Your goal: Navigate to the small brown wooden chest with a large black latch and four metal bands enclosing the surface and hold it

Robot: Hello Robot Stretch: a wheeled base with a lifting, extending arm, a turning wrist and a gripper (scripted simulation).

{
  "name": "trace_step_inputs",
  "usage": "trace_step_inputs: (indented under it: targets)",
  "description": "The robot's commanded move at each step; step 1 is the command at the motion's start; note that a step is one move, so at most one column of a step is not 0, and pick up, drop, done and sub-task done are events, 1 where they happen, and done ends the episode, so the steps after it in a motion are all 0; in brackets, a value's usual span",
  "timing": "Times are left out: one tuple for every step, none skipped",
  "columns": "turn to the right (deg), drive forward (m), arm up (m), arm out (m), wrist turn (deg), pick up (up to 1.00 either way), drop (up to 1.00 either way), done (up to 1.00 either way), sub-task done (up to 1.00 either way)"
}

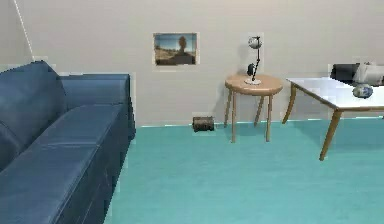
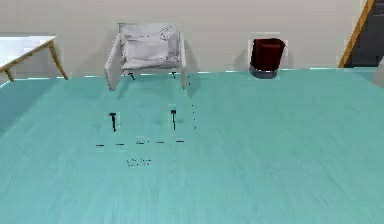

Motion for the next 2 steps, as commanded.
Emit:
trace_step_inputs:
  targets:
    - [0.0,1.00,0.00,0.00,0.0,0.00,0.00,0.00,0.00]
    - [0.0,0.85,0.00,0.00,0.0,0.00,0.00,0.00,0.00]
